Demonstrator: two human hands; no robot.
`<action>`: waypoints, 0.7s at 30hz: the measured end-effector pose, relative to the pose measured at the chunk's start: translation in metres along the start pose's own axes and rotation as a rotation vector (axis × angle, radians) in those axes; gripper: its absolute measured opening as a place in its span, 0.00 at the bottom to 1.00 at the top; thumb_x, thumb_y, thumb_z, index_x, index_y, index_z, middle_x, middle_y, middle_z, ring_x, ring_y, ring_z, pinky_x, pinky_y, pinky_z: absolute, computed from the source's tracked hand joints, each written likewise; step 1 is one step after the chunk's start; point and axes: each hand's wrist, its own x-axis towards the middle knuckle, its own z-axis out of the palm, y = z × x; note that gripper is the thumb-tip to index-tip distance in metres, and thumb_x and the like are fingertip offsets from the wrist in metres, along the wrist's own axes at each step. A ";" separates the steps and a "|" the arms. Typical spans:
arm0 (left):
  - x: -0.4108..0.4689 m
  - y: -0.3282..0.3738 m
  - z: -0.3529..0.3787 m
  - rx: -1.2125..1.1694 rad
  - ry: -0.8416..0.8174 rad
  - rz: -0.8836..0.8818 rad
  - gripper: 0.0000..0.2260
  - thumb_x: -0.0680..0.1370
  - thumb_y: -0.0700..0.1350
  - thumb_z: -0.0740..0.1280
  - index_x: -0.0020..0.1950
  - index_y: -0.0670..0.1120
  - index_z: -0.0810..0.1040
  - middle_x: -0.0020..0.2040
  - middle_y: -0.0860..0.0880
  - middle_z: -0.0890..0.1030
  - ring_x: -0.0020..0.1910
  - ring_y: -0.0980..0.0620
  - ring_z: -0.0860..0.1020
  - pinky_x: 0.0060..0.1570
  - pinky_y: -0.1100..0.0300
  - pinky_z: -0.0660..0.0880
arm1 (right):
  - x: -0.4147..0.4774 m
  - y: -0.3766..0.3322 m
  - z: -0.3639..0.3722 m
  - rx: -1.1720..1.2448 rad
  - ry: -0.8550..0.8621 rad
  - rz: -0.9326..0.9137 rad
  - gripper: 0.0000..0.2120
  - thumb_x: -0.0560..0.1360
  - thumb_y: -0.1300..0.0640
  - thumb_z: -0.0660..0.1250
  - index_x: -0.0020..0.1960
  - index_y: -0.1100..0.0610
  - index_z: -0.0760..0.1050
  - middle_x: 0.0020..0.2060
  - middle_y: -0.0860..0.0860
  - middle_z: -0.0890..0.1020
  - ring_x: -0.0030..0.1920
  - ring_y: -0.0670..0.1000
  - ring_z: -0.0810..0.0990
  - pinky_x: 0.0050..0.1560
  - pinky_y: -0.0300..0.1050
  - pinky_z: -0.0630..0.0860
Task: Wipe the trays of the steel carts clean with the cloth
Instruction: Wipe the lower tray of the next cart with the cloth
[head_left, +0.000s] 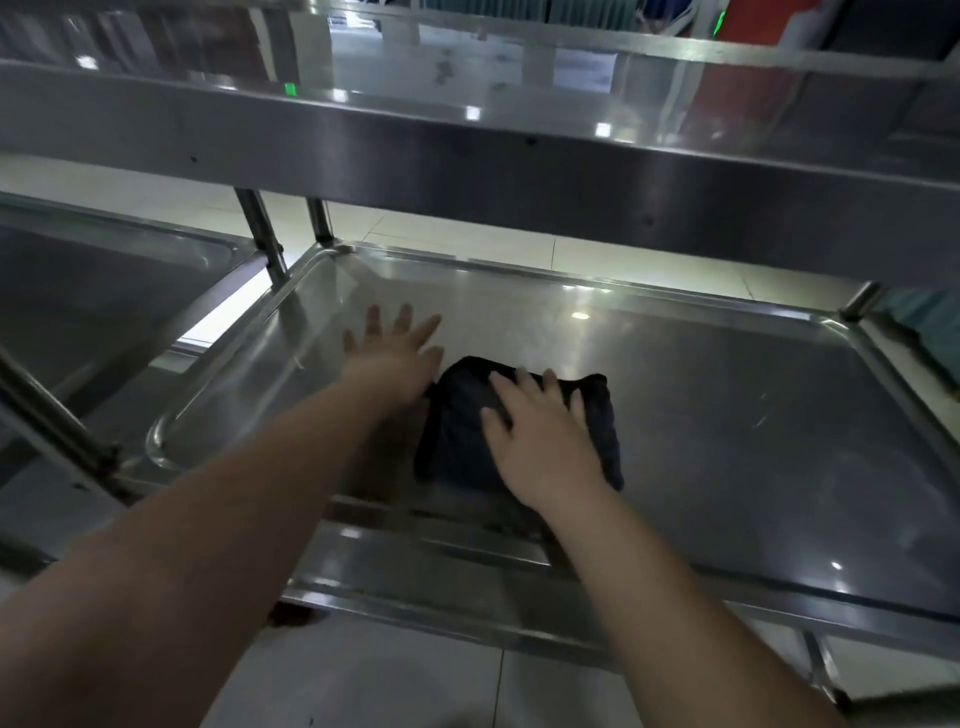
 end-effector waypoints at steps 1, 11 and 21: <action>0.005 -0.010 0.004 0.027 -0.016 -0.003 0.23 0.83 0.59 0.47 0.78 0.63 0.47 0.81 0.53 0.45 0.79 0.44 0.40 0.74 0.38 0.40 | 0.005 -0.008 0.008 -0.109 -0.092 0.025 0.26 0.82 0.39 0.47 0.79 0.42 0.51 0.79 0.48 0.52 0.78 0.60 0.43 0.74 0.63 0.36; 0.027 -0.025 0.043 0.074 0.091 0.151 0.22 0.83 0.58 0.42 0.78 0.63 0.48 0.80 0.55 0.47 0.79 0.47 0.41 0.73 0.37 0.39 | 0.093 0.016 0.046 -0.323 -0.143 0.135 0.34 0.71 0.24 0.37 0.75 0.31 0.40 0.79 0.43 0.42 0.76 0.68 0.38 0.62 0.79 0.32; 0.030 -0.029 0.044 0.037 0.133 0.144 0.27 0.83 0.58 0.45 0.78 0.58 0.37 0.80 0.54 0.42 0.79 0.48 0.40 0.74 0.41 0.39 | 0.208 0.037 0.040 -0.313 -0.225 0.100 0.31 0.74 0.26 0.42 0.75 0.30 0.44 0.79 0.43 0.46 0.77 0.65 0.40 0.67 0.78 0.37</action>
